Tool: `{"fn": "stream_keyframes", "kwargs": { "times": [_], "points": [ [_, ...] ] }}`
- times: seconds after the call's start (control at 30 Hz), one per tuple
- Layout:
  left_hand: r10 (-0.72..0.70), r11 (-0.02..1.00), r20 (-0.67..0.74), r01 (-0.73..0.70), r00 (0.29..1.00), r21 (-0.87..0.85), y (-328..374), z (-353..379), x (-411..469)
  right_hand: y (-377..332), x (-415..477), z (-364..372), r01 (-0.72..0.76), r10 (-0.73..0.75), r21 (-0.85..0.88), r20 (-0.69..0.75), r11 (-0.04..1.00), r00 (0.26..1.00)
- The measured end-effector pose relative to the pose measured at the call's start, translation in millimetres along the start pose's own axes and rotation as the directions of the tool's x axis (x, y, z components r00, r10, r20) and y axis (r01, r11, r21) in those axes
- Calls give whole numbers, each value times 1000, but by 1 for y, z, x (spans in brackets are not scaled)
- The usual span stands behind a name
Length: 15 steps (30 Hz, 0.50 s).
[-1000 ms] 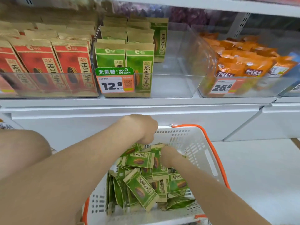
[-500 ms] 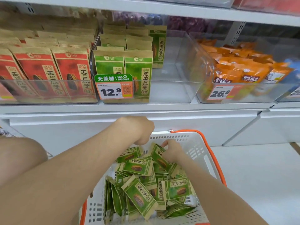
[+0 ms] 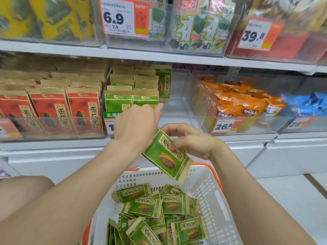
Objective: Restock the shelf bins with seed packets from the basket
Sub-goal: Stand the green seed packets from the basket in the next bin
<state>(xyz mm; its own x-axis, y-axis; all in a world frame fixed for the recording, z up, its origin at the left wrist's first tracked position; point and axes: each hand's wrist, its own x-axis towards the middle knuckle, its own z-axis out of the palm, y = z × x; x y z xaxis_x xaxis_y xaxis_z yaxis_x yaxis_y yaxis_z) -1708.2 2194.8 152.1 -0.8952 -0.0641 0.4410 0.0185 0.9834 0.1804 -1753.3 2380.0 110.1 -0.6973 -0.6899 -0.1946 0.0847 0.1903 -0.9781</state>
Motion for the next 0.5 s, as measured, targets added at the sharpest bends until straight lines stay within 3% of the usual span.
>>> {"fn": "stream_keyframes", "kwargs": {
  "times": [0.1, 0.17, 0.23, 0.3, 0.37, 0.43, 0.5],
  "points": [
    [-55, 985, -207, 19, 977, -171, -3, -10, 11, -24, 0, -3, 107, -128, -84, -309, 991, 942],
    [-38, 965, -301, -43, 953, -259, -6, -10, 18, -34, 4, -10, 181, -187, -65, -557, 981, 809],
    [23, 962, -325, -110, 946, -251, -10, -6, 24, -39, 13, -18, 267, -155, 54, -698, 962, 699],
    [91, 983, -268, -130, 959, -130, -14, 3, 29, -43, 27, -25, 345, -137, 115, -768, 931, 625],
    [158, 987, -175, -157, 972, 18, -16, 11, 34, -45, 44, -33, 404, -166, 72, -836, 912, 523],
    [188, 978, -48, -182, 981, 104, -17, 17, 37, -45, 60, -41, 369, -297, -142, -864, 918, 406],
    [189, 970, 57, -195, 980, 147, -19, 24, 40, -43, 77, -47, 232, -442, -381, -824, 895, 354]
  ]
}}
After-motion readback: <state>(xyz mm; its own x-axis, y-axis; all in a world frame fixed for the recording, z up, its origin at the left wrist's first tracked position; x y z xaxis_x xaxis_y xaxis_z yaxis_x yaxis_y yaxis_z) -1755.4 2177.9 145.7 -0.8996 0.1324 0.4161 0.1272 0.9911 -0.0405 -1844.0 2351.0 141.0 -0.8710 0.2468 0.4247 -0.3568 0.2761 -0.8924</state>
